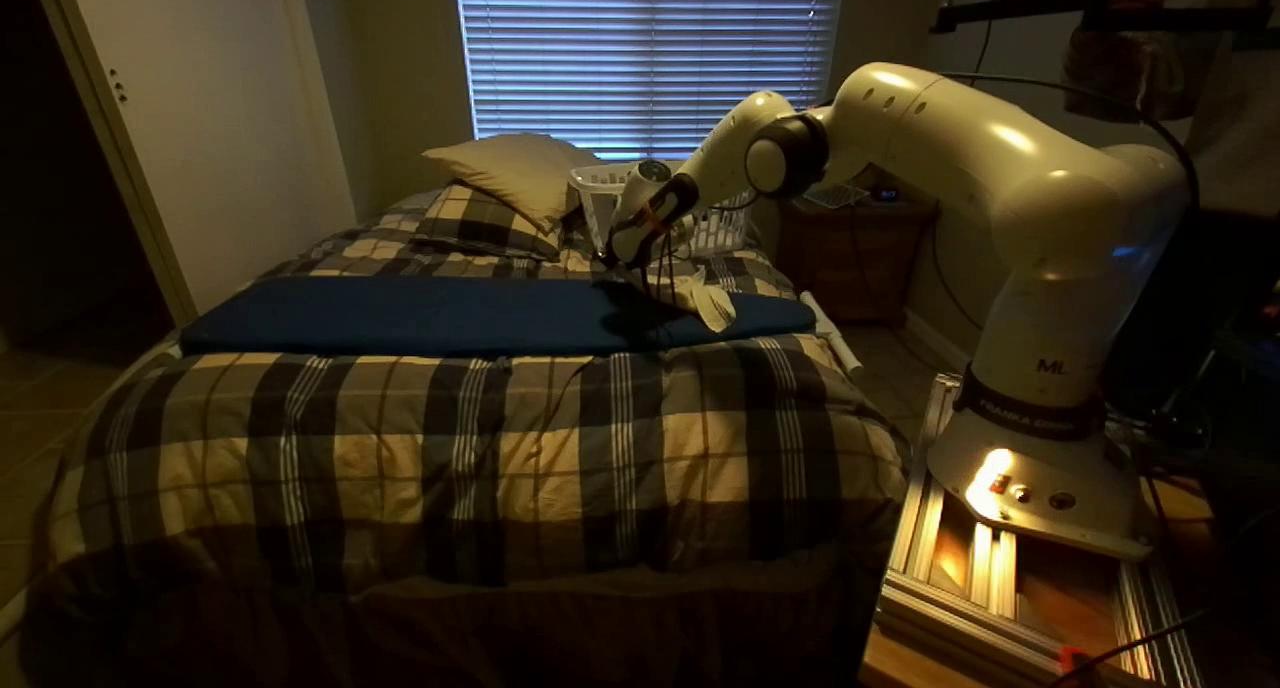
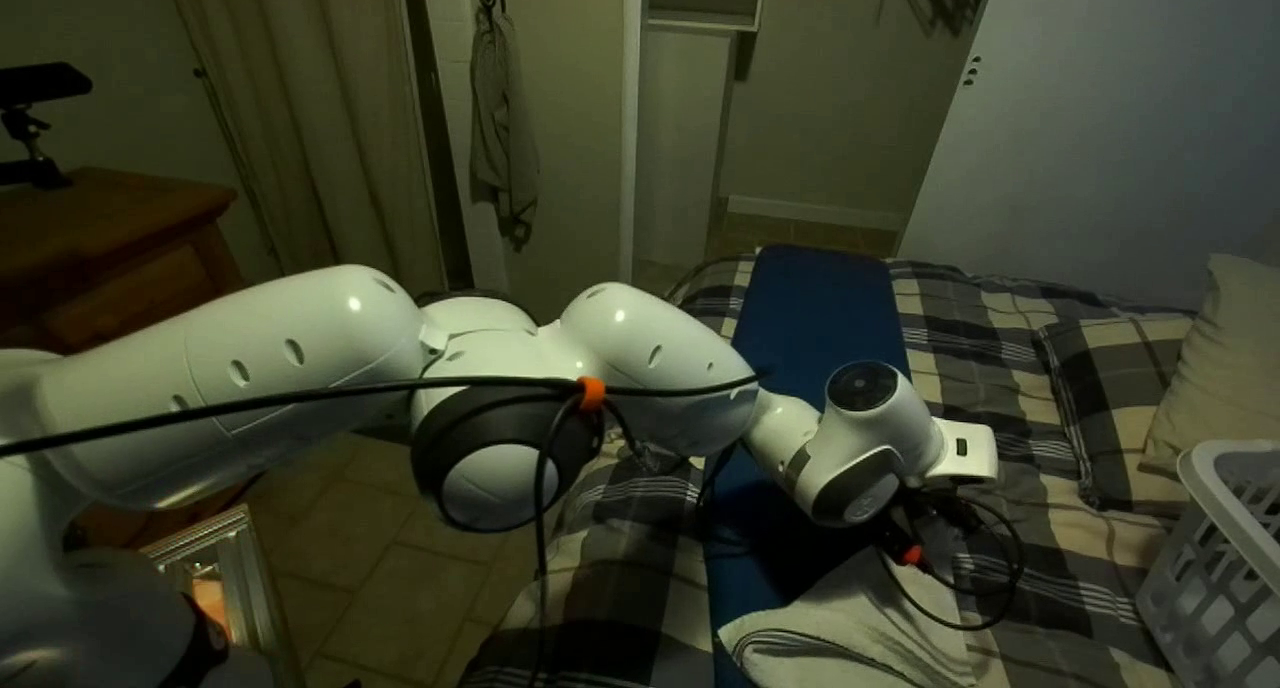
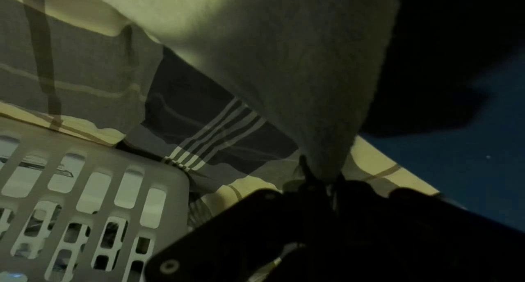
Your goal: Fold the white cloth
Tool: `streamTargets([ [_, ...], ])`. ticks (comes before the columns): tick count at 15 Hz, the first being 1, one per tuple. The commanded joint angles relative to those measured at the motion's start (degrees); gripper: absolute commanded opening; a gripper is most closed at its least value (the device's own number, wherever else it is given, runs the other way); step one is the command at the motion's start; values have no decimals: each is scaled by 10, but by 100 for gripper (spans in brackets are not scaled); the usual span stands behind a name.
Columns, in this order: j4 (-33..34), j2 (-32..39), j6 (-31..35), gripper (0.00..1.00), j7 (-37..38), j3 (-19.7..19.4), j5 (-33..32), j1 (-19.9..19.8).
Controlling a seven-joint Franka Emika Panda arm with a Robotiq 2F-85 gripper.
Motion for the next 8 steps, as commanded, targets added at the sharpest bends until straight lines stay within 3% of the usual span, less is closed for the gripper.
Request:
streamTargets([
  [1, -44, -50, -39, 5, -10, 11, 1, -10],
  [8, -145, -149, -144, 5, 25, -44, -5, 22],
])
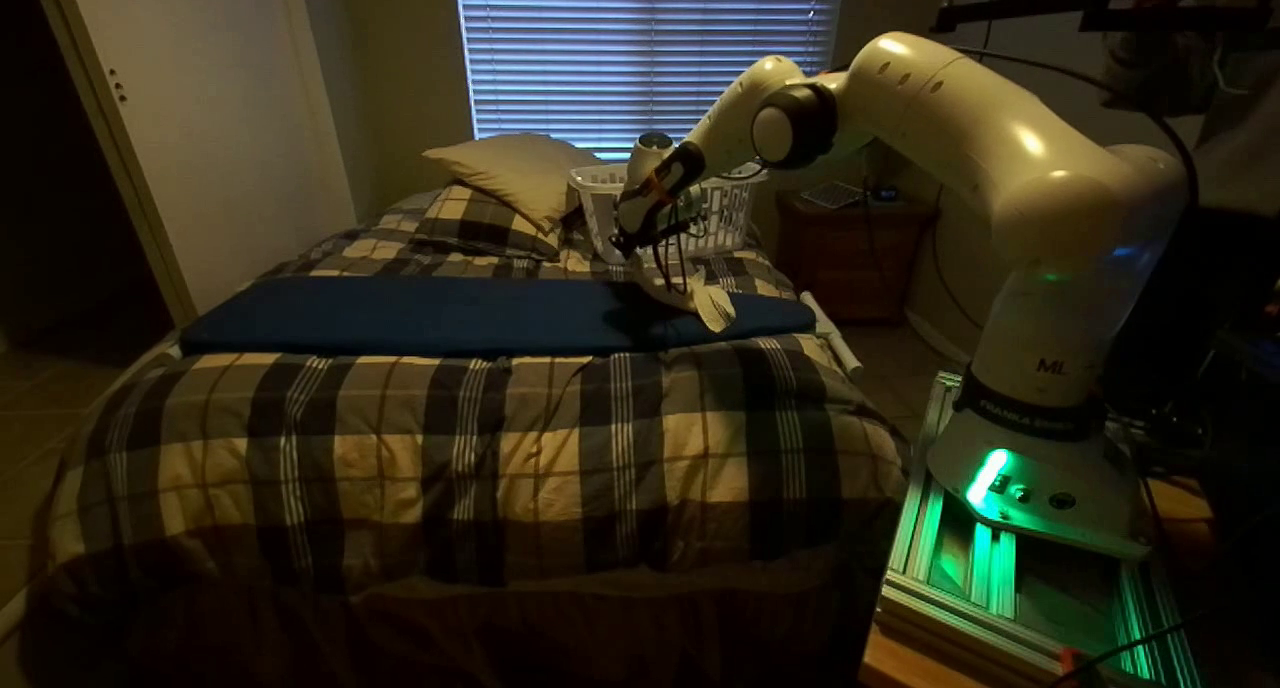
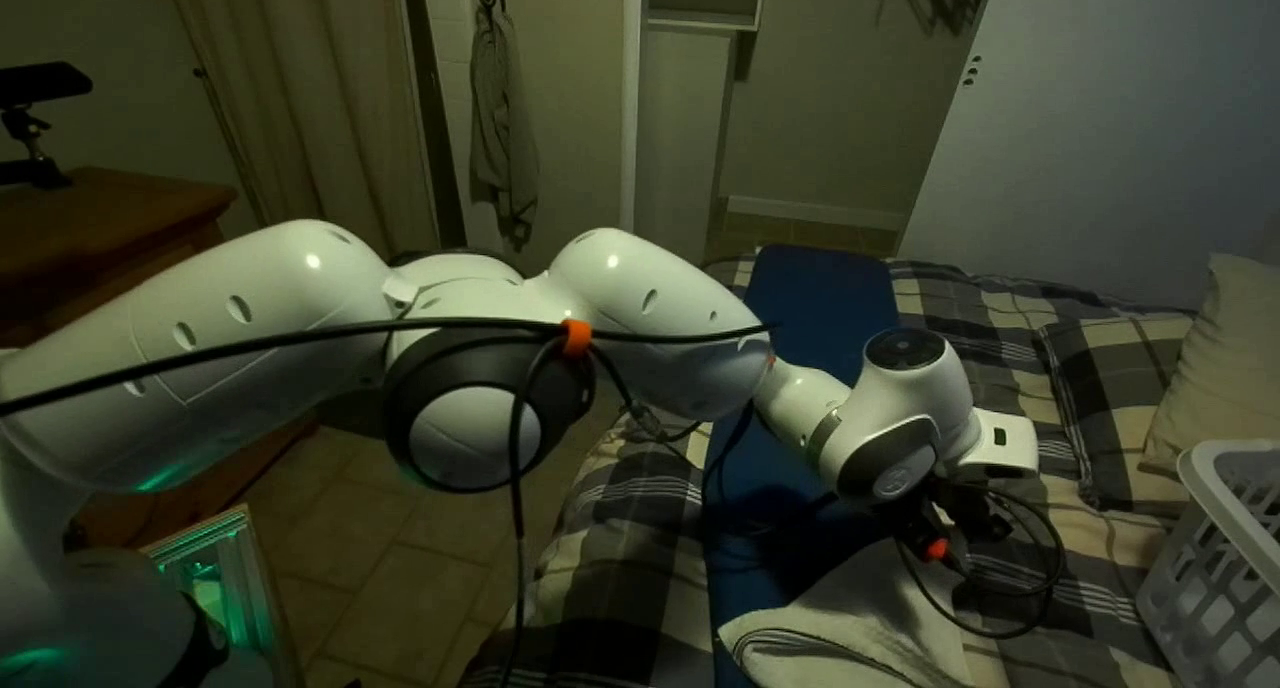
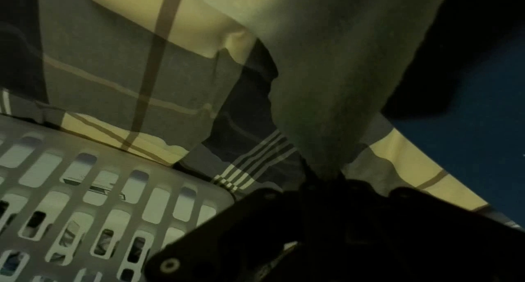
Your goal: Fold the white cloth
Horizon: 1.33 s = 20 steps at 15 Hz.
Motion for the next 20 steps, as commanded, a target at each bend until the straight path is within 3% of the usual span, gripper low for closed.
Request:
streamTargets([
  [1, -112, -87, -38, 5, 26, -23, -5, 26],
  [4, -183, -138, -52, 5, 56, -50, -12, 56],
  [8, -278, -183, -26, 5, 136, -138, -41, 133],
  [11, -330, -204, -42, 5, 172, -196, -56, 187],
  [20, -464, -257, -47, 5, 210, -278, -132, 284],
])
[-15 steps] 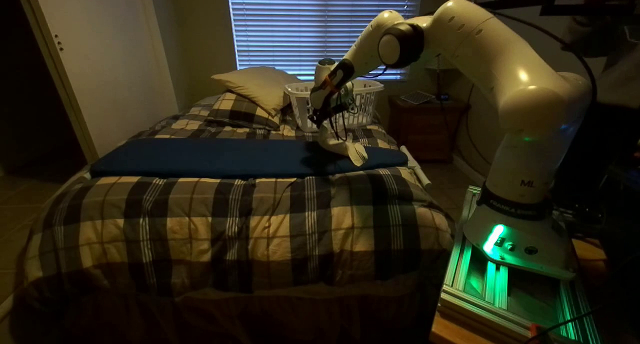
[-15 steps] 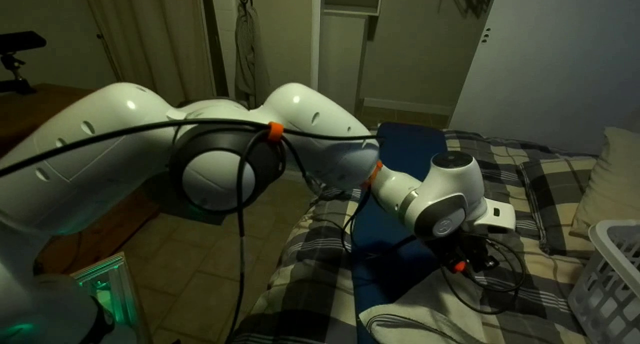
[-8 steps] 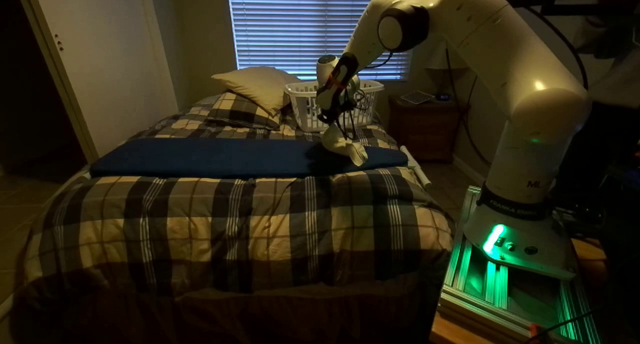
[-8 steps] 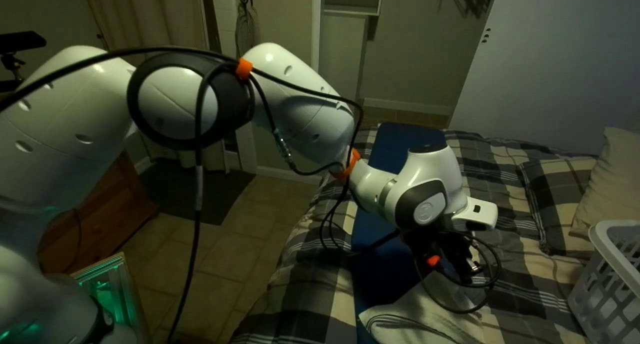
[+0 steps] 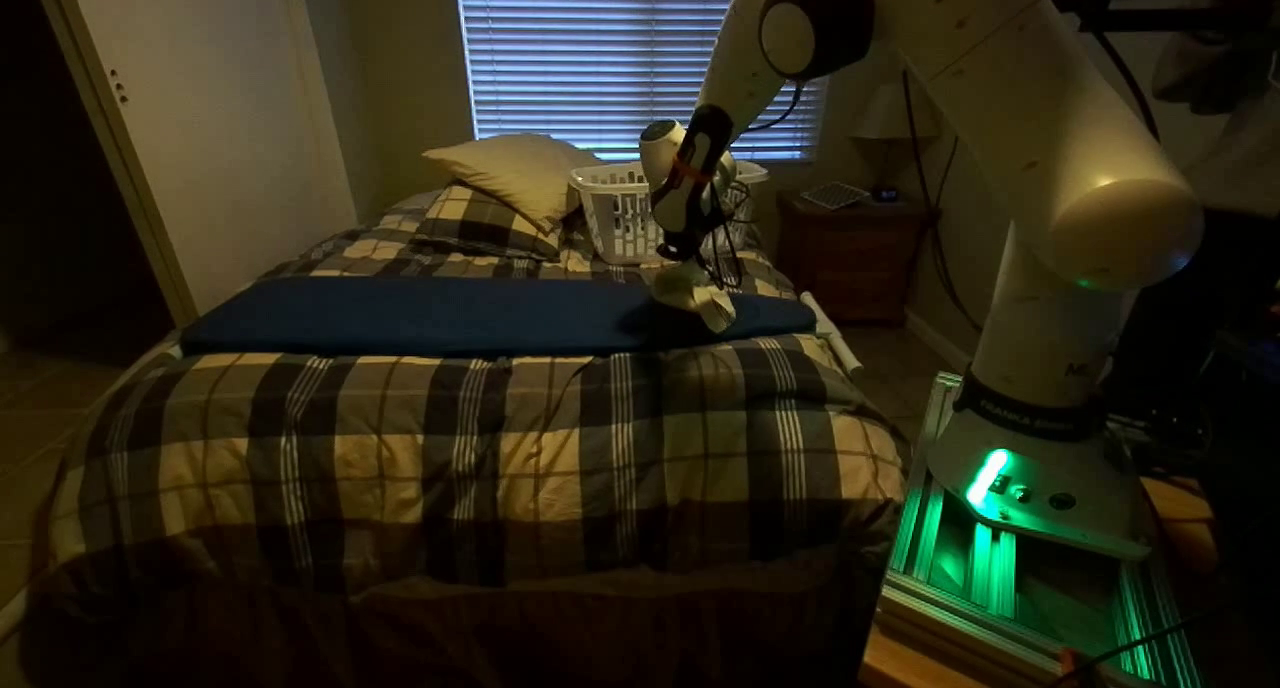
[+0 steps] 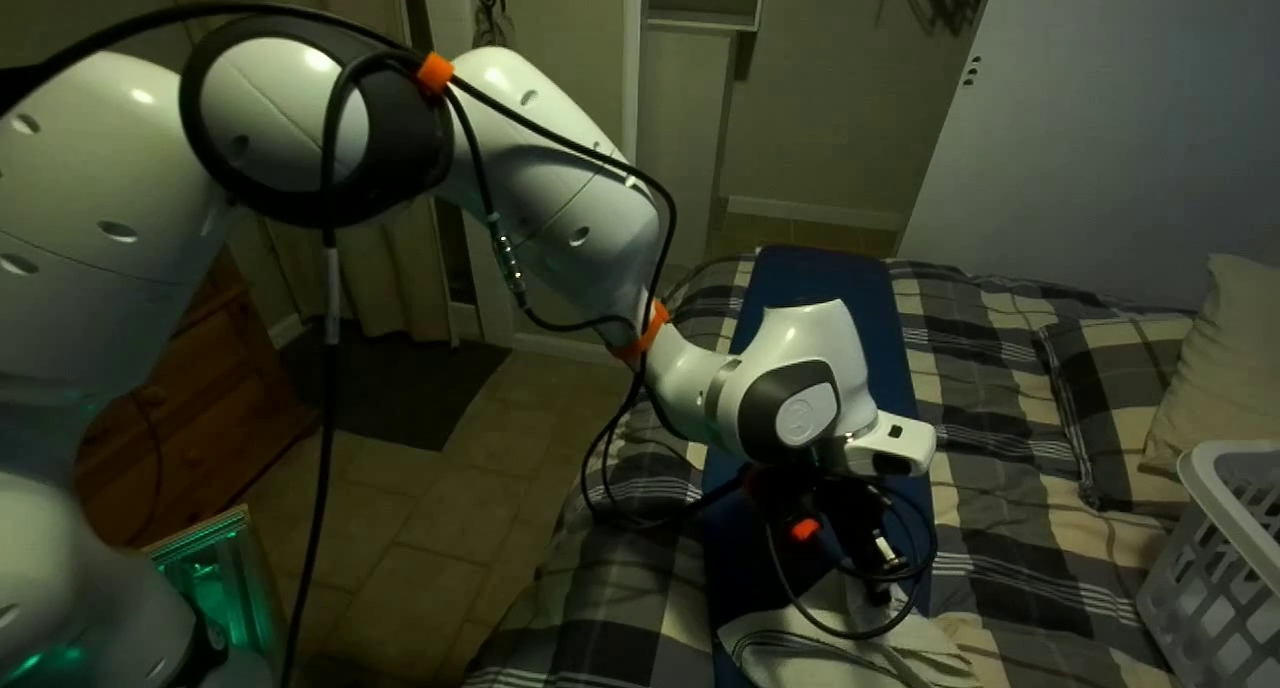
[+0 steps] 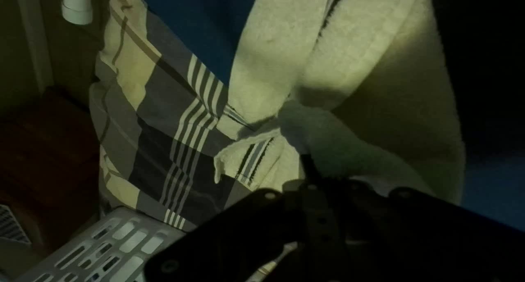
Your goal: Fold the white cloth
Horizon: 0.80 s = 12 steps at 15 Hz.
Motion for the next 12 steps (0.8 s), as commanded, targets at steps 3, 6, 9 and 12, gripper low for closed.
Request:
streamTargets([
  [3, -86, -41, 27, 5, 44, -79, -89, 75],
  [6, -107, -40, 24, 5, 51, -115, -122, 110],
  [9, -122, -38, -2, 5, 54, -140, -137, 141],
  [12, -133, -42, -36, 5, 54, -143, -137, 158],
])
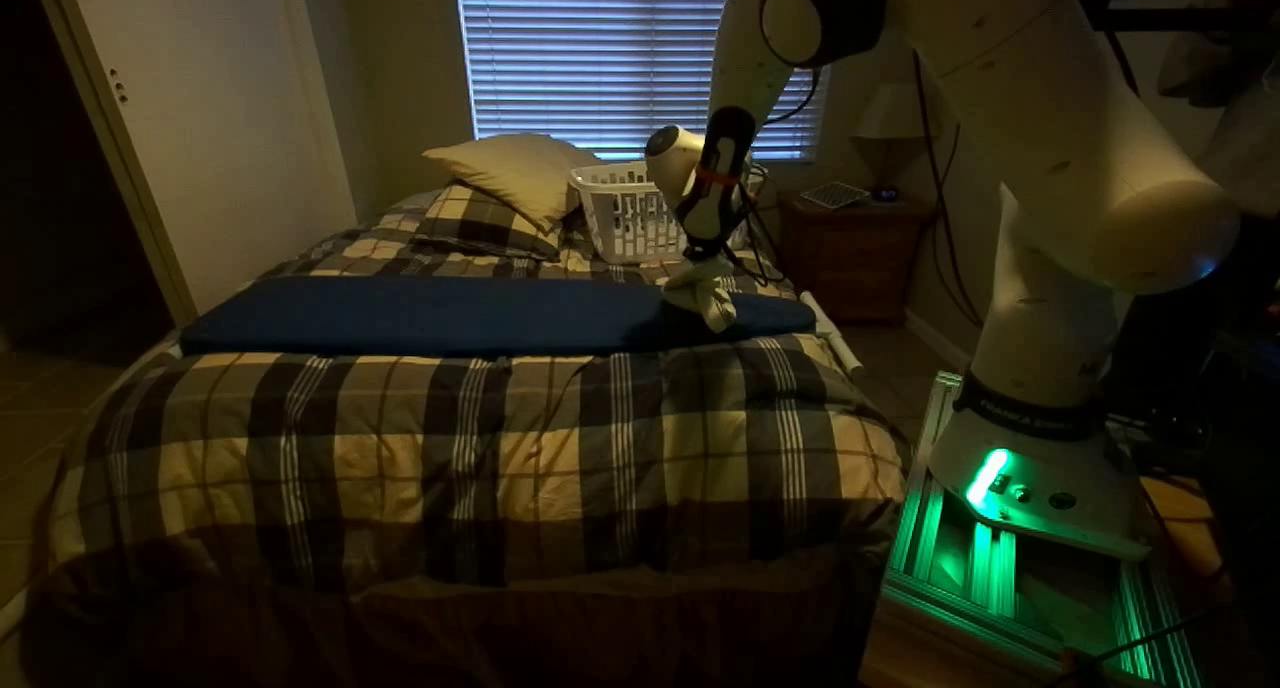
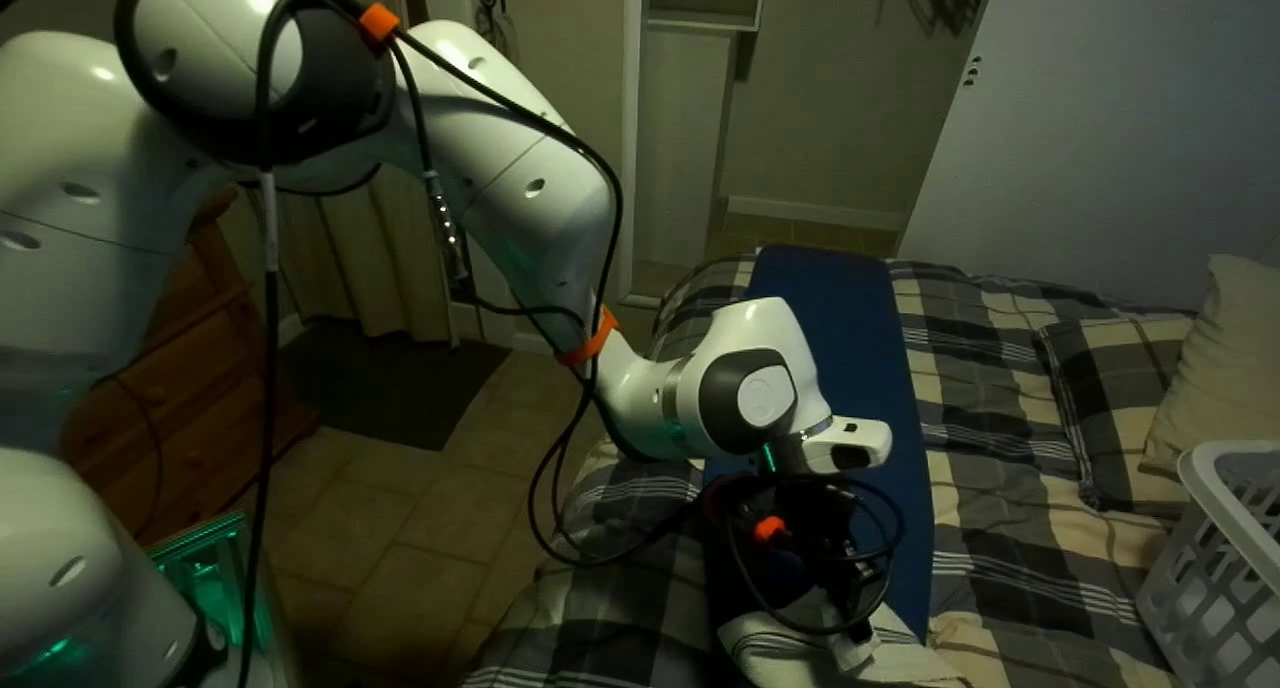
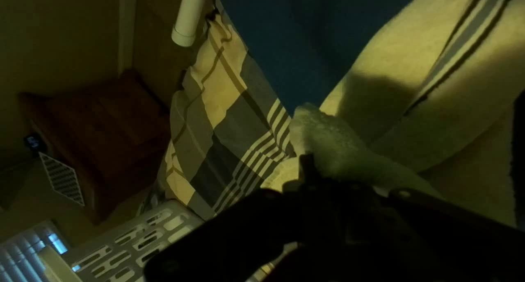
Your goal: Fold the white cloth
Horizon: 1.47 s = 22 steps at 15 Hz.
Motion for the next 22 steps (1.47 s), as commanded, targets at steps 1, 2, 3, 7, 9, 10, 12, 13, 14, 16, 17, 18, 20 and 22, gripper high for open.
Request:
streamTargets([
  [1, -28, -21, -39, 5, 18, -9, -20, 27],
  [2, -28, -20, -47, 5, 20, -4, -19, 27],
  [3, -30, -19, -56, 5, 24, -1, -20, 28],
  [7, -25, -20, -92, 5, 29, 18, -19, 21],
  [9, -22, -18, -103, 5, 34, 28, -19, 17],
  [10, -21, -18, -107, 5, 37, 36, -14, 12],
  [12, -18, -18, -116, 5, 41, 49, -12, 4],
  [13, -19, -21, -116, 5, 42, 56, -12, 0],
  [14, -18, -23, -119, 5, 39, 64, -10, -5],
  [16, -18, -26, -120, 6, 35, 77, -11, -14],
  [17, -19, -29, -122, 31, 33, 83, -9, -19],
  [18, -19, -34, -126, 32, 25, 91, -7, -25],
  [20, -21, -47, -137, 42, 14, 108, -3, -39],
  [22, -23, -62, -148, 56, 8, 127, -3, -53],
])
